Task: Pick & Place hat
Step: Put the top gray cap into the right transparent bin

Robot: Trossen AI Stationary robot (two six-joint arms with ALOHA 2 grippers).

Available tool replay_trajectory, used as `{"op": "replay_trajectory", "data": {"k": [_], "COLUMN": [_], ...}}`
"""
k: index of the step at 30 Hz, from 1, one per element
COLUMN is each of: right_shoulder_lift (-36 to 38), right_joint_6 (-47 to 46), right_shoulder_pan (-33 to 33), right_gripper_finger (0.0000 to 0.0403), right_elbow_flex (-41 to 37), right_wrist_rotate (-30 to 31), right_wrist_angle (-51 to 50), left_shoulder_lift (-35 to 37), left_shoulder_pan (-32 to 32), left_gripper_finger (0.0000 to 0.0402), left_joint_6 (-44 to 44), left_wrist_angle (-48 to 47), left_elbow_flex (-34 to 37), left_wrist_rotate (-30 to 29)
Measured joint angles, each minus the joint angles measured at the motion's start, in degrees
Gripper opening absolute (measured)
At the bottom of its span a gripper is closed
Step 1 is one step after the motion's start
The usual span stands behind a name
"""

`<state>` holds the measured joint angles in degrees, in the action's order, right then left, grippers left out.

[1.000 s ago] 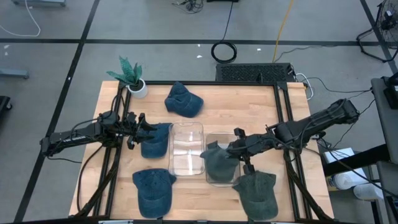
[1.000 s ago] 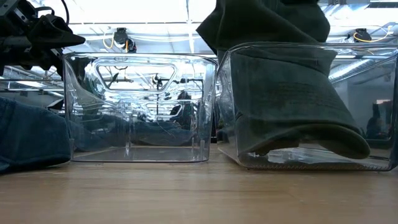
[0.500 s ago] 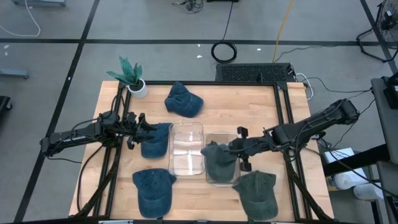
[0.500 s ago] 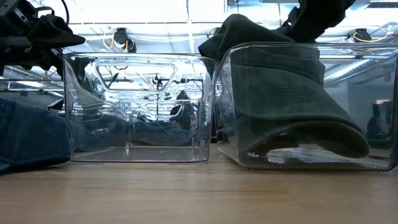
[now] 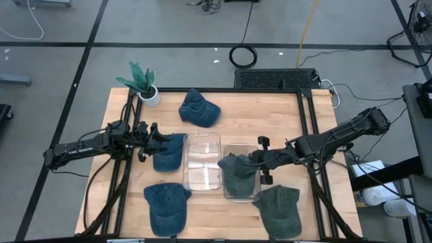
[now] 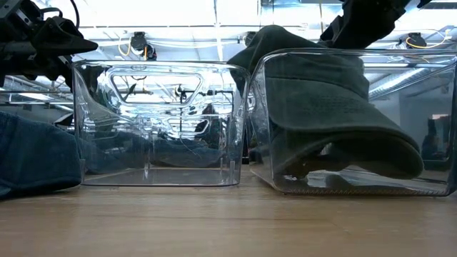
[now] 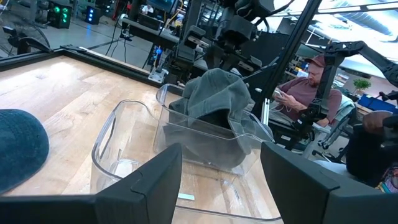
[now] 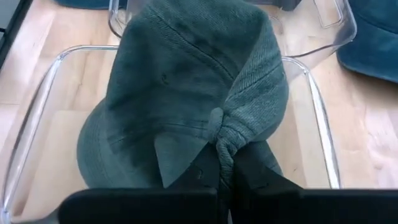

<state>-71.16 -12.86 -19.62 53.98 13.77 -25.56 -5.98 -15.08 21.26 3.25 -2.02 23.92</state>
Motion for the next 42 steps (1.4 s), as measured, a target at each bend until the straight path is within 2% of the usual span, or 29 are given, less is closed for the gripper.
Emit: {"op": "replay_trajectory", "data": {"k": [12,19,23,28,33,37,42], "right_shoulder_lift": [0.0,0.0,0.0,0.3,1.7,4.2,6.0], "right_joint_6": [-0.1,-0.9,-1.2,-1.2,-1.0,-1.0,0.3], "right_shoulder_pan": [0.0,0.0,0.0,0.1,0.1,0.1,0.1], "right_gripper_finger": [0.0,0.0006,0.0038,0.01,0.0155,0.0174,0.0177], "right_elbow_flex": [0.0,0.0,0.0,0.0,0.0,0.0,0.0], "right_wrist_rotate": [7.2,7.2,7.3,7.7,10.8,14.4,21.0], "right_wrist_angle": [-1.3,-0.6,-0.4,0.1,-1.3,-0.9,1.6], "left_shoulder_lift": [0.0,0.0,0.0,0.0,0.0,0.0,0.0], "left_shoulder_pan": [0.0,0.0,0.0,0.0,0.0,0.0,0.0], "left_gripper_finger": [0.0228,0.0228,0.0228,0.0228,0.0228,0.0228,0.0228], "left_joint_6": [0.0,0.0,0.0,0.0,0.0,0.0,0.0], "left_wrist_angle": [0.0,0.0,0.0,0.0,0.0,0.1,0.0], "left_elbow_flex": [0.0,0.0,0.0,0.0,0.0,0.0,0.0], "left_wrist_rotate": [0.0,0.0,0.0,0.0,0.0,0.0,0.0]}}
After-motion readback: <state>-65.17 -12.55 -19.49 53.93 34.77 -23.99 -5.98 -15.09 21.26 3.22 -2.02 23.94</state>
